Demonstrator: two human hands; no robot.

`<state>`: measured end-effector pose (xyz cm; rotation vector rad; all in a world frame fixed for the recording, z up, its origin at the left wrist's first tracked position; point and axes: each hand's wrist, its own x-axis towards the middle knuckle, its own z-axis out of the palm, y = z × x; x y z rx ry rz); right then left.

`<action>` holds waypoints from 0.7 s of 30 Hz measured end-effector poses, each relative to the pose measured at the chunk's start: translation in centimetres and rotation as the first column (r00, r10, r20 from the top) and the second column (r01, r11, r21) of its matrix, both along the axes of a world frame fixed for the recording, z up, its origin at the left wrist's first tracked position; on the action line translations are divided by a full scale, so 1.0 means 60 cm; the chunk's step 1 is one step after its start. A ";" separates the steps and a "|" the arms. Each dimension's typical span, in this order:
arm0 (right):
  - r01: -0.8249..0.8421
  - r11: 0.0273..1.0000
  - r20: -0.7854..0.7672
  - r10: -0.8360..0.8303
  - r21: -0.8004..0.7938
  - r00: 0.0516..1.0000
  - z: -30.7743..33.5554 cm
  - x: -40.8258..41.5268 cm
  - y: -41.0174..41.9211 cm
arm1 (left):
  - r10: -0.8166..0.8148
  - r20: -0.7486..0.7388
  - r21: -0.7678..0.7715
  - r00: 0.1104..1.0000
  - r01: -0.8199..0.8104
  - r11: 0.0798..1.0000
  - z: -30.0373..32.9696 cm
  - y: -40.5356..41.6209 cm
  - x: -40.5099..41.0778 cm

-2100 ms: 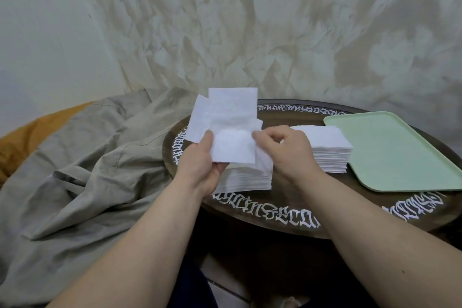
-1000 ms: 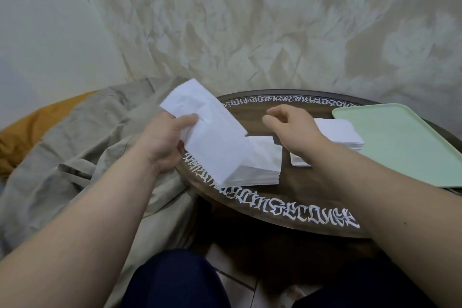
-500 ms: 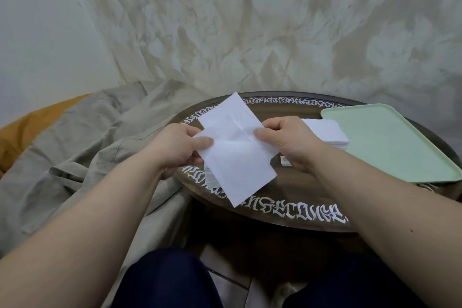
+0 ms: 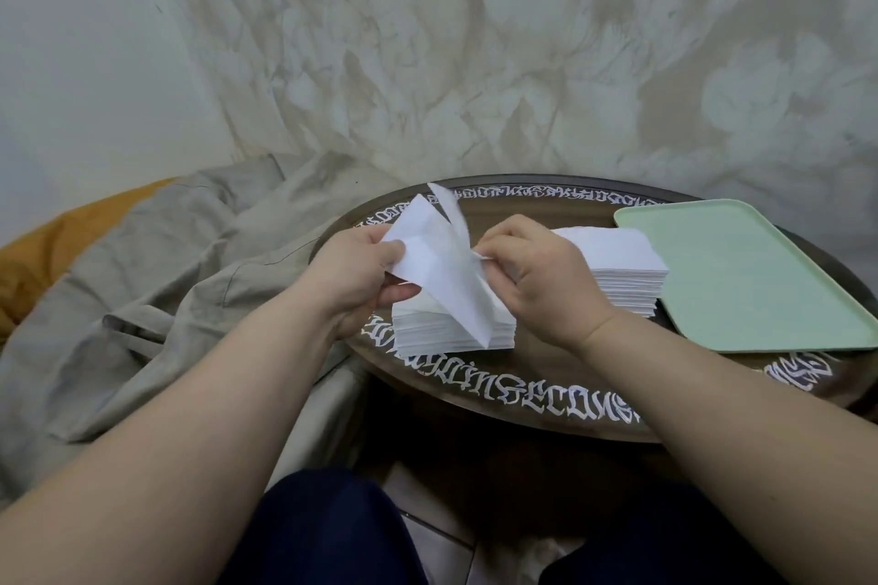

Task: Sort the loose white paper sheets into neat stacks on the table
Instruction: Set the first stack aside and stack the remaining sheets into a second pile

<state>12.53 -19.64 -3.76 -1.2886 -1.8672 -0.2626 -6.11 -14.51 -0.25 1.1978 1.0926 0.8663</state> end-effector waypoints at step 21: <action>0.106 0.992 0.009 -0.107 0.074 0.994 0.041 0.028 0.007 | 0.060 0.049 -0.009 0.997 -0.060 0.998 0.010 0.001 -0.010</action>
